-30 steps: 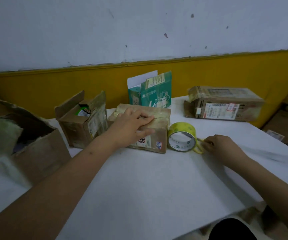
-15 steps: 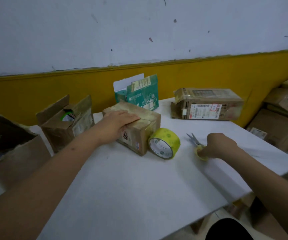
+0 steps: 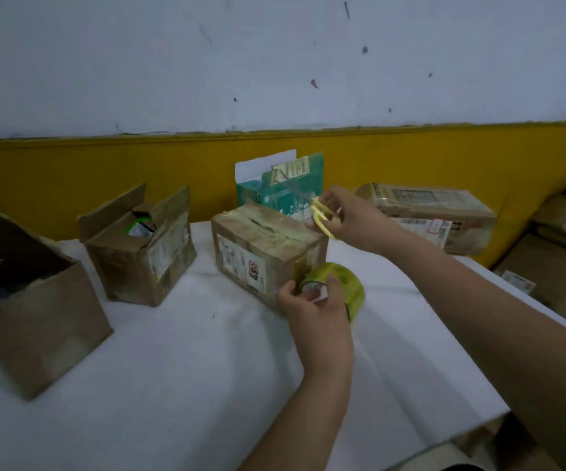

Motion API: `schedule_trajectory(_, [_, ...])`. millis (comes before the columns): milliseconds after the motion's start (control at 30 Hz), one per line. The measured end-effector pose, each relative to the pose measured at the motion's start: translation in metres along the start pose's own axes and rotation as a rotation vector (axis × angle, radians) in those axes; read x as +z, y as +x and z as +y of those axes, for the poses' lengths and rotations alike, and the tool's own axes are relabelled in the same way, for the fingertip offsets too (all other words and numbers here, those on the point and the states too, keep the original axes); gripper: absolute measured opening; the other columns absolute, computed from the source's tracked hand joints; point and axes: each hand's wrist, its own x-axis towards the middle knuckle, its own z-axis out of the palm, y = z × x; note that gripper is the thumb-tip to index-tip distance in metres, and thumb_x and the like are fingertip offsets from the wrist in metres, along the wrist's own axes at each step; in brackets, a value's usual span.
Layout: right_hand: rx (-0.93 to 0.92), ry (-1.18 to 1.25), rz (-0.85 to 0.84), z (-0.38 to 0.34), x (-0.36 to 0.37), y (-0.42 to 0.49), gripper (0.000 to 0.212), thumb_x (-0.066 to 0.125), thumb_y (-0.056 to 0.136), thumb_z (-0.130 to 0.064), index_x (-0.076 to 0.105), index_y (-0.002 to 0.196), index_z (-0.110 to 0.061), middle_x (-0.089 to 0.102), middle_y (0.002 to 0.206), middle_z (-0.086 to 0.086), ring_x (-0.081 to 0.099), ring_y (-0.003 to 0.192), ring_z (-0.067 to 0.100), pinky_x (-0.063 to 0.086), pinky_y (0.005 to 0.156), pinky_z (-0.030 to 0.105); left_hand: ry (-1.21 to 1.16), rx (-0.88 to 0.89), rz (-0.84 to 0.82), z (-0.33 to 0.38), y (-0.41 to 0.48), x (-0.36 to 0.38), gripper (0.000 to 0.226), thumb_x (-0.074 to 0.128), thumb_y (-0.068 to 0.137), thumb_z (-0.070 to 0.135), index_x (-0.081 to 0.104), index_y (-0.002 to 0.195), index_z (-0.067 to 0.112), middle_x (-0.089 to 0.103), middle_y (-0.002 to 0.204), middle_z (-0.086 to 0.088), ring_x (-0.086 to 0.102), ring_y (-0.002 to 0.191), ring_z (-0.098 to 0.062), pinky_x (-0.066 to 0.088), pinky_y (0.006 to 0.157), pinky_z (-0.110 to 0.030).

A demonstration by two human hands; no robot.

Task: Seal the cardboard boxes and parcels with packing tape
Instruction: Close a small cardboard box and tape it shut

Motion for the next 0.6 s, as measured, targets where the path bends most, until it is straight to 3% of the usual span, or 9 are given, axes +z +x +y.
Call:
schedule_trajectory(100, [-0.008,-0.051,-0.138,-0.005,0.021,0.022,0.035,0.068,0.090,-0.040,0.050,0.114,-0.021,0.062,0.099,-0.003,0.058,0.081,0.014,0.043,0.060,0.023,-0.017,0.038,0.052,-0.005,0.004,0.012,0.059,0.069,0.091,0.031,0.034,0.136,0.014,0.059,0.098,0.015,0.058,0.077,0.006,0.044,0.063,-0.011])
schedule_trajectory(200, [0.004,-0.107,-0.148,-0.004,0.034,0.029,0.031,0.065,0.092,-0.034,0.051,0.116,-0.020,0.064,0.104,0.003,0.056,0.081,0.016,0.042,0.061,0.025,0.048,0.066,0.118,-0.004,0.010,0.017,0.059,0.070,0.089,0.038,0.038,0.133,0.014,0.059,0.092,0.018,0.061,0.088,-0.007,0.047,0.072,-0.024])
schedule_trajectory(267, [-0.025,-0.094,-0.119,-0.002,0.038,0.029,0.027,0.065,0.092,-0.034,0.052,0.111,-0.020,0.065,0.100,0.005,0.059,0.083,0.020,0.044,0.064,0.030,0.107,0.065,0.131,0.000,0.010,0.017,0.058,0.068,0.089,0.046,0.041,0.131,0.017,0.054,0.084,0.025,0.057,0.087,-0.006,0.045,0.074,-0.025])
schedule_trajectory(333, [-0.048,-0.021,-0.108,0.000,0.042,0.029,0.020,0.066,0.092,-0.032,0.054,0.102,-0.020,0.066,0.096,0.010,0.063,0.089,0.027,0.049,0.072,0.040,0.124,0.046,0.122,0.001,0.013,0.017,0.061,0.067,0.087,0.050,0.044,0.134,0.019,0.065,0.100,0.015,0.062,0.098,-0.014,0.045,0.076,-0.025])
schedule_trajectory(400, [-0.053,-0.021,-0.119,0.003,0.042,0.030,0.017,0.065,0.093,-0.033,0.055,0.098,-0.021,0.065,0.094,0.012,0.062,0.086,0.027,0.046,0.069,0.038,0.155,0.011,0.108,-0.001,0.015,0.017,0.059,0.067,0.087,0.046,0.047,0.135,0.017,0.065,0.121,0.002,0.062,0.110,-0.021,0.042,0.076,-0.024])
schedule_trajectory(600, [-0.096,-0.086,-0.143,0.002,0.040,0.032,0.015,0.062,0.095,-0.033,0.051,0.095,-0.023,0.053,0.086,0.000,0.048,0.078,0.017,0.037,0.066,0.030,0.229,0.085,0.028,-0.005,0.018,0.008,0.034,0.064,0.088,0.038,0.055,0.117,0.022,0.066,0.110,0.005,0.062,0.101,-0.020,0.041,0.073,-0.026])
